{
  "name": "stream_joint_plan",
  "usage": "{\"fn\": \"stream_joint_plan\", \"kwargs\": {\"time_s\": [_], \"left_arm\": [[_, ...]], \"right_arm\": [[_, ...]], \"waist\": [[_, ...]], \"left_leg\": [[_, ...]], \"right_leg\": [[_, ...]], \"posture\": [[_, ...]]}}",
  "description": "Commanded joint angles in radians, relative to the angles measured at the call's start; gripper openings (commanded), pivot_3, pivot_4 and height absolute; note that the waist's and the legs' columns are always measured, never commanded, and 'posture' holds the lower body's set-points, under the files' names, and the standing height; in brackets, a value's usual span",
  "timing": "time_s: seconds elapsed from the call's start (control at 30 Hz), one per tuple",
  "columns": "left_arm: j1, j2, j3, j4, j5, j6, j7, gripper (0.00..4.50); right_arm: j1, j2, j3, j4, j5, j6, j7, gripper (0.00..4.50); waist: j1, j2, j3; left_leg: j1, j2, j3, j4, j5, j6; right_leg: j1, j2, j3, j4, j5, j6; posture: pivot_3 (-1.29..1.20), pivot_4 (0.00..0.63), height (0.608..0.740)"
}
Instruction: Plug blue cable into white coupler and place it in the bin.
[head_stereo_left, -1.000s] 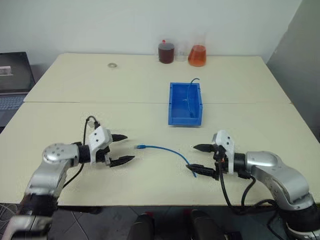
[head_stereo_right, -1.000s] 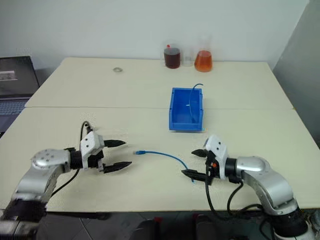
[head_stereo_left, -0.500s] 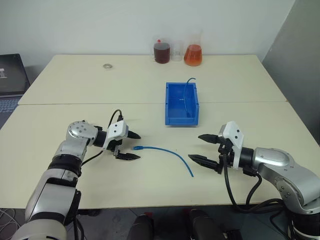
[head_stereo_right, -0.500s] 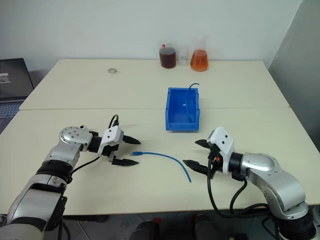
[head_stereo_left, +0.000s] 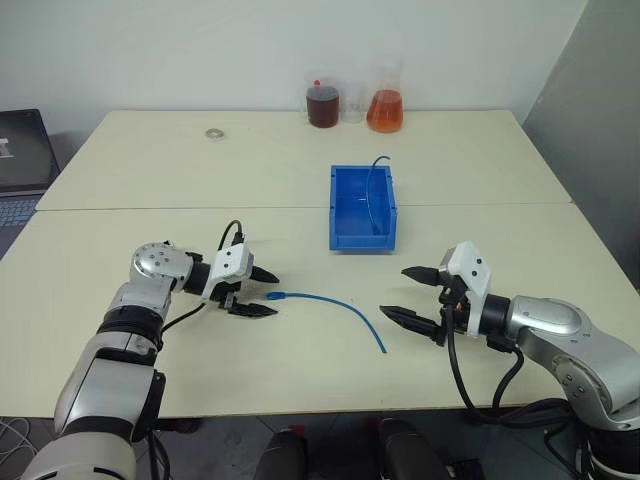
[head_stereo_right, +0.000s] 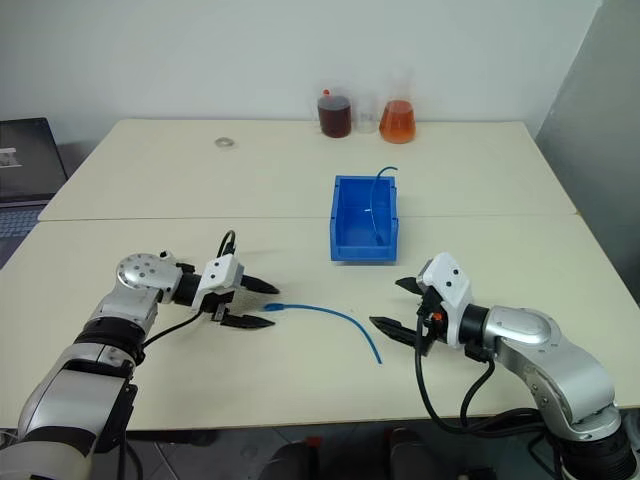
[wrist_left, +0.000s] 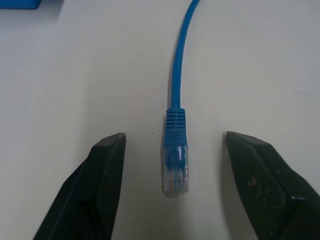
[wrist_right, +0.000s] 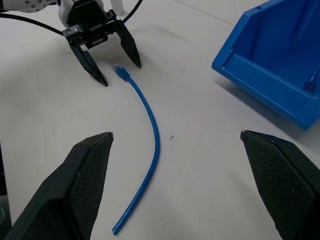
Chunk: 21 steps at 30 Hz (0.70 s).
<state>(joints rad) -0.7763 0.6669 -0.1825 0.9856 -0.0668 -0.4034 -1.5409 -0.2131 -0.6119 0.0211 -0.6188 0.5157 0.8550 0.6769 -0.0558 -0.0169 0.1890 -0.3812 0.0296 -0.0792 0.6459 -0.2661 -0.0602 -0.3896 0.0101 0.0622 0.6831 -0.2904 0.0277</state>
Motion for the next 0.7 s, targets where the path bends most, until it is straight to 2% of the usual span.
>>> {"fn": "stream_joint_plan", "kwargs": {"time_s": [0.03,0.2,0.27,0.3,0.4,0.53,0.7], "left_arm": [[0.022,0.024,0.001,0.026,0.038,0.004,0.016,2.34],[0.040,0.030,0.012,0.008,0.035,0.007,0.021,1.29],[0.057,0.031,0.019,-0.012,0.028,0.012,0.019,1.05],[0.070,0.028,0.027,-0.039,0.016,0.026,0.017,0.73],[0.118,0.023,0.053,-0.176,-0.036,0.119,0.005,0.25],[0.187,0.033,0.102,-0.458,-0.147,0.419,0.035,0.25],[0.229,0.023,0.205,-0.801,-0.380,0.953,0.195,0.25]], "right_arm": [[-0.011,-0.011,-0.009,-0.009,0.010,-0.029,0.008,4.34],[-0.017,-0.012,0.005,0.006,0.005,-0.042,0.012,4.34],[-0.022,-0.010,0.014,0.015,-0.002,-0.047,0.012,4.34],[-0.019,-0.012,0.019,0.020,-0.008,-0.054,0.012,4.34],[-0.008,-0.014,0.025,0.019,-0.015,-0.063,0.010,4.34],[0.017,-0.017,-0.006,-0.015,0.015,-0.040,0.004,4.34],[0.034,0.002,-0.120,-0.103,0.221,0.089,-0.023,4.34]], "waist": [[0.000,0.000,0.000],[0.000,0.000,0.000],[0.000,0.000,-0.001],[0.000,0.000,-0.001],[0.000,0.000,-0.001],[0.000,0.000,-0.001],[0.006,0.000,0.000]], "left_leg": [[0.000,0.000,0.000,0.000,0.000,0.000],[0.001,0.000,0.000,0.000,0.000,0.000],[0.001,0.000,0.000,0.000,0.000,0.000],[0.001,0.000,0.000,0.000,0.000,0.000],[0.001,0.000,0.000,0.000,0.000,0.000],[-0.001,0.000,0.000,0.000,0.000,0.000],[-0.003,0.000,-0.002,0.001,0.000,0.000]], "right_leg": [[0.000,0.000,0.000,0.000,0.000,0.000],[0.000,0.000,0.000,0.001,0.000,0.000],[0.000,0.000,0.000,0.001,0.000,0.000],[0.000,0.000,0.000,0.001,0.000,0.000],[0.000,0.000,0.000,0.001,0.000,0.000],[0.000,0.000,0.000,0.001,0.000,0.000],[-0.001,-0.001,-0.002,-0.001,0.000,0.000]], "posture": [[0.00,0.150,0.740],[0.00,0.150,0.740],[0.00,0.150,0.740],[0.00,0.150,0.740],[0.00,0.150,0.740],[0.00,0.150,0.740],[0.00,0.150,0.740]]}}
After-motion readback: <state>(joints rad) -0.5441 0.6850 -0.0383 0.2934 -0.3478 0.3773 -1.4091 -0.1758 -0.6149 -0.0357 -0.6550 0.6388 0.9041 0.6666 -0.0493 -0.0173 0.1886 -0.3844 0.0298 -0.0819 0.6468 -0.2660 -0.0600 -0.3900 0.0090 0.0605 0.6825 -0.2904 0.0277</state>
